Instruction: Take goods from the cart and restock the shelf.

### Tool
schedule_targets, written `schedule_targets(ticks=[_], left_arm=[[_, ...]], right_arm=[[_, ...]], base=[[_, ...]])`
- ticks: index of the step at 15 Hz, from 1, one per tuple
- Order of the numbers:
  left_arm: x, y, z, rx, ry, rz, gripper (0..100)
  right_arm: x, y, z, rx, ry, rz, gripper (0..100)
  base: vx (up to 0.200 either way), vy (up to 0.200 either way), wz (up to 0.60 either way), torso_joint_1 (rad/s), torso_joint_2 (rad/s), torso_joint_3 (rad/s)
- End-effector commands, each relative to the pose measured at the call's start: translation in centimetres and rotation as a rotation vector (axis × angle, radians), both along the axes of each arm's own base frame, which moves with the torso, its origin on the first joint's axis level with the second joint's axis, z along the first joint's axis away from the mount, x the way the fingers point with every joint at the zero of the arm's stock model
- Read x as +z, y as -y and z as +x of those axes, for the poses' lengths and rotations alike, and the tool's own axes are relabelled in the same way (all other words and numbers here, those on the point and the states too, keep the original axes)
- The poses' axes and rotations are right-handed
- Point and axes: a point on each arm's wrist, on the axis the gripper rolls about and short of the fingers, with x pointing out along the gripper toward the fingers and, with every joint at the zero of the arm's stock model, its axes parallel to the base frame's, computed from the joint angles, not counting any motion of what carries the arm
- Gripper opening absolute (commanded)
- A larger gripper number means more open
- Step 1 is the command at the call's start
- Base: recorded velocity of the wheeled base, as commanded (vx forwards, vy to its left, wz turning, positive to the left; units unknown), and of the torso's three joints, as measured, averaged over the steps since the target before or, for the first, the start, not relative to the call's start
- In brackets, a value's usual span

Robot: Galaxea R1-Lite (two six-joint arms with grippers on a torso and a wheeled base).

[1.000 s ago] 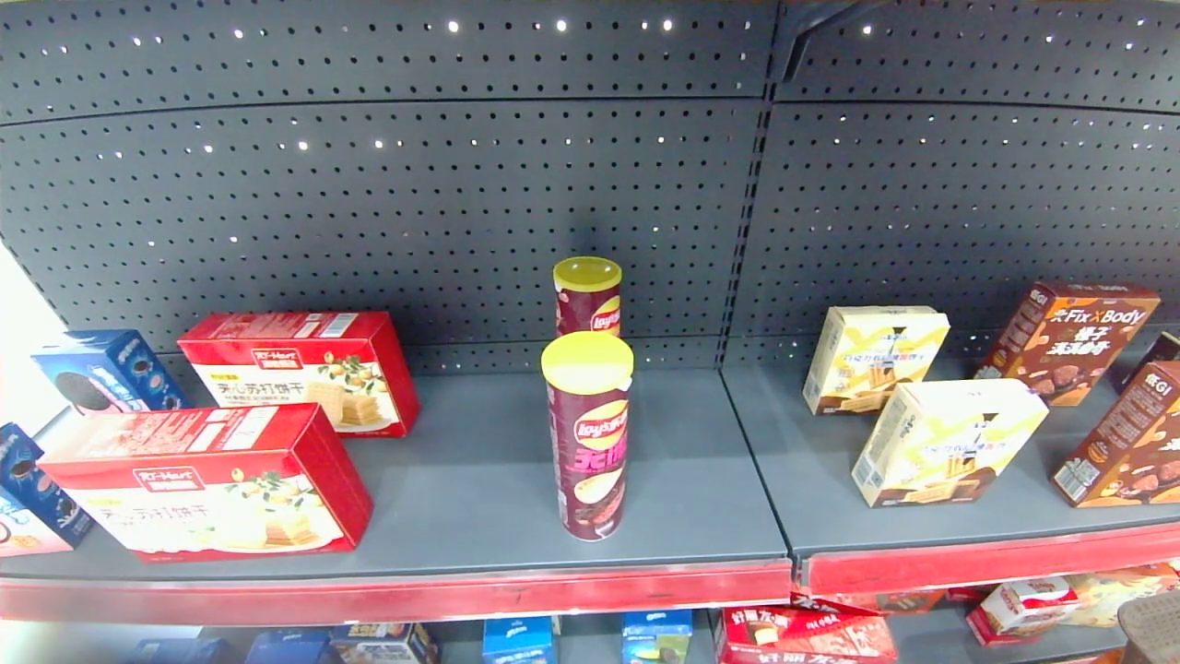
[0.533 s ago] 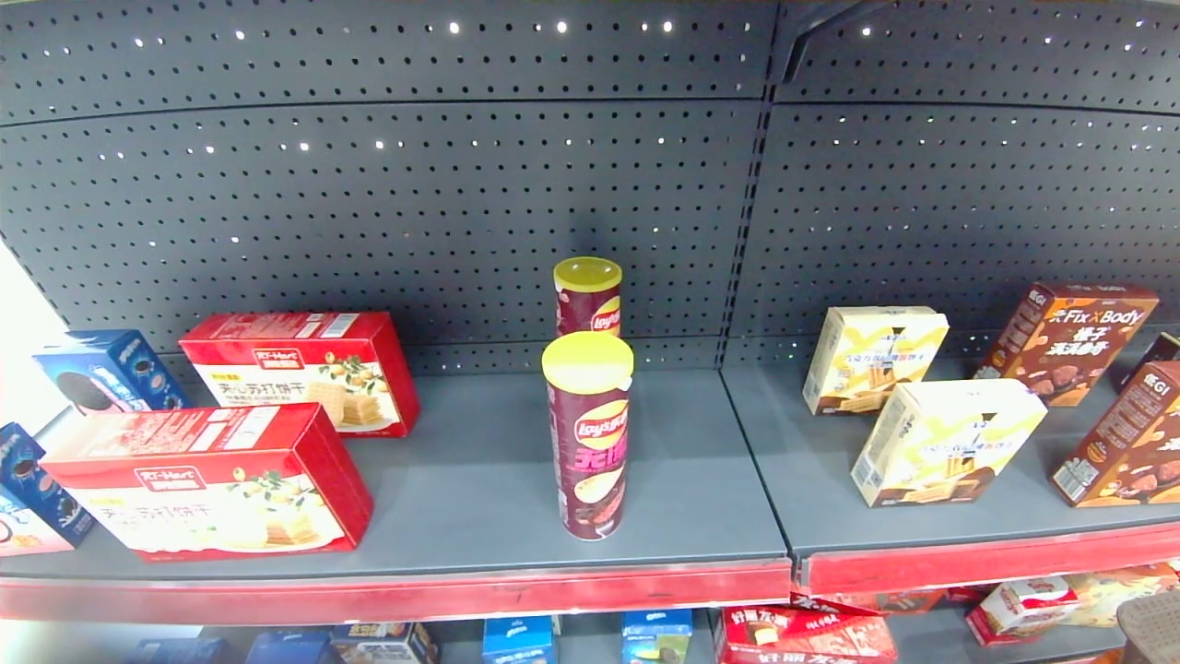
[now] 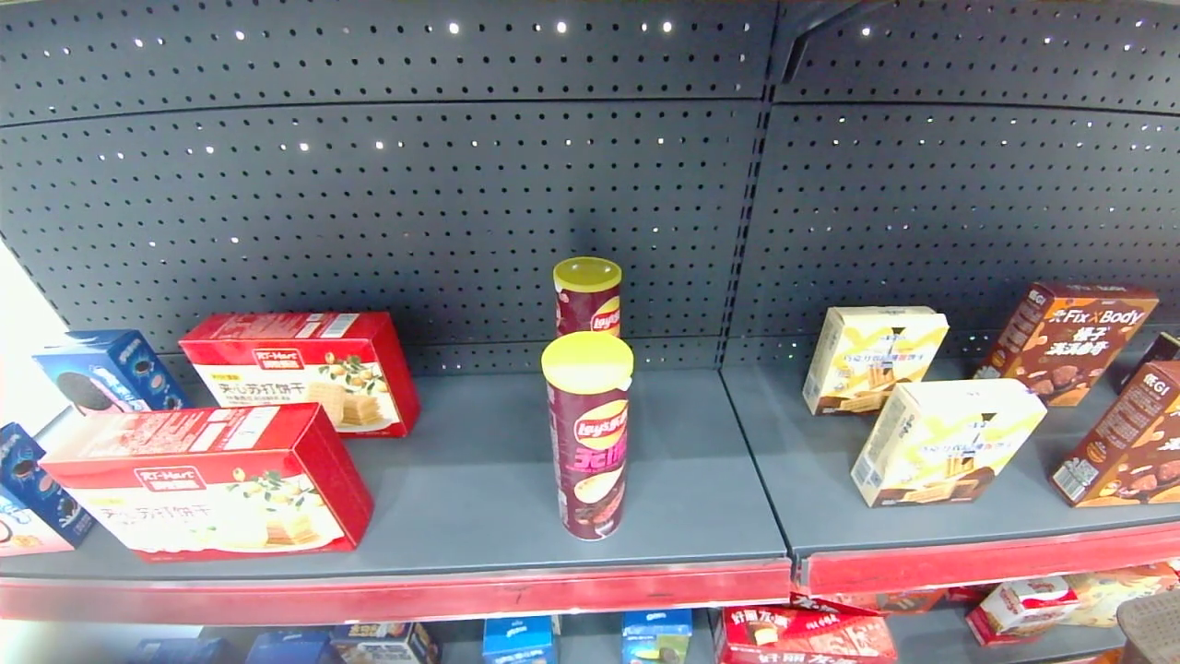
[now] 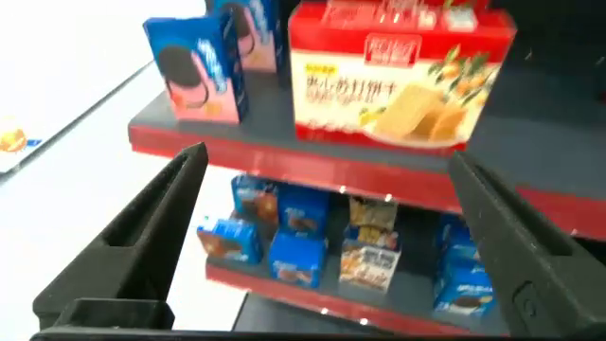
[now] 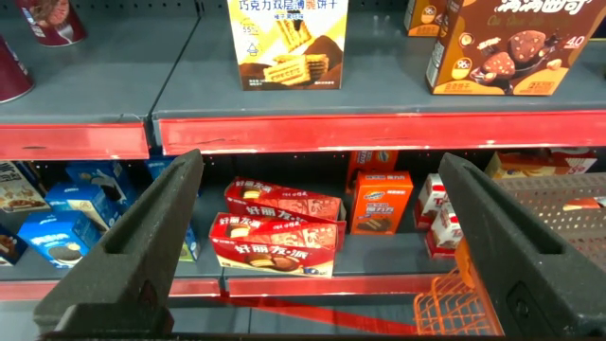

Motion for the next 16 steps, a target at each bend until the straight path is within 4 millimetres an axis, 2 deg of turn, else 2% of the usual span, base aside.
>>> schedule_targets(ticks=[1,2,5,16], left_arm=[[-2.3,0.0,1.3,-0.003,-0.02,-0.005,100],[-3.4,0.0,2.0,-0.027,0.007,-0.001,100],[-3.8,0.5,2.3,-0.231,0.032,-0.038,100],[-3.9,0.5,2.3,-0.235,0.017,-0.036,100]], right_arm=[[0.0,0.0,0.0,0.001,0.0,0.0,100],[0.0,0.0,0.0,0.001,0.0,0.0,100],[0.0,0.0,0.0,0.001,0.0,0.0,100],[0.0,0.0,0.0,0.001,0.0,0.0,100]], base=[[0.0,0.0,0.0,0.0,0.0,0.0],[0.0,0.0,0.0,0.0,0.0,0.0],[0.0,0.0,0.0,0.0,0.0,0.0],[0.0,0.0,0.0,0.0,0.0,0.0]])
